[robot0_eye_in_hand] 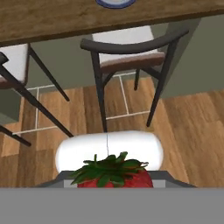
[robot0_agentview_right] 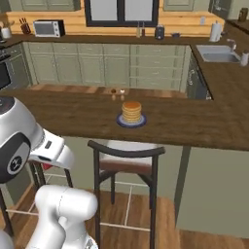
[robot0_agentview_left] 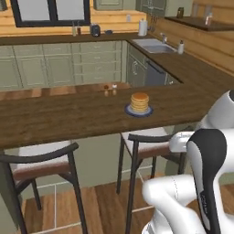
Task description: Take the strawberry from the fridge and place it on top of the pancake, located on the dining counter.
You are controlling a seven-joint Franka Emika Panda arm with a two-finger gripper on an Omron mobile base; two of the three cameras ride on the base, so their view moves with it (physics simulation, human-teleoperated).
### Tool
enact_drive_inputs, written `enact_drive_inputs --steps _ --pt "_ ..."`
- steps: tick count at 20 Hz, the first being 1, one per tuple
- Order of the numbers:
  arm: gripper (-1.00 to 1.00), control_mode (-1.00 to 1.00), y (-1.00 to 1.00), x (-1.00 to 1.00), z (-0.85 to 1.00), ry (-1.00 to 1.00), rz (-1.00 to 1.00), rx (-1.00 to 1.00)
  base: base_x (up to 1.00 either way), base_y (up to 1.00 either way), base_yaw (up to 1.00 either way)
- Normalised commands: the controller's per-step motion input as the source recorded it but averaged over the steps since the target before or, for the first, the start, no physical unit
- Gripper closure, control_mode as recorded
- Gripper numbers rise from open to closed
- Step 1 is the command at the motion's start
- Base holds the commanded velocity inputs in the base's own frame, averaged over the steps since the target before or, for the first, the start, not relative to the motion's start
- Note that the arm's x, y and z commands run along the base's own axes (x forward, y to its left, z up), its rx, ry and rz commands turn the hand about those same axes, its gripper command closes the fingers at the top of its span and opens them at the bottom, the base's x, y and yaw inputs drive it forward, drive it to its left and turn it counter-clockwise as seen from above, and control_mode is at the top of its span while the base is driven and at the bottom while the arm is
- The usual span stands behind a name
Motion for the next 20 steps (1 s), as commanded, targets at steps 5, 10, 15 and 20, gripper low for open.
enact_drive_inputs --steps 5,10,15,20 --pt "1.00 1.00 0.00 0.00 0.00 0.00 0.00 0.00 0.72 -0.49 0.30" --pt "1.00 1.00 0.00 0.00 0.00 0.00 0.00 0.00 0.65 0.02 -0.04" --pt "1.00 1.00 0.00 0.00 0.00 0.00 0.00 0.00 0.45 0.00 -0.30" --pt "1.00 1.00 0.00 0.00 0.00 0.00 0.00 0.00 0.18 -0.34 -0.31"
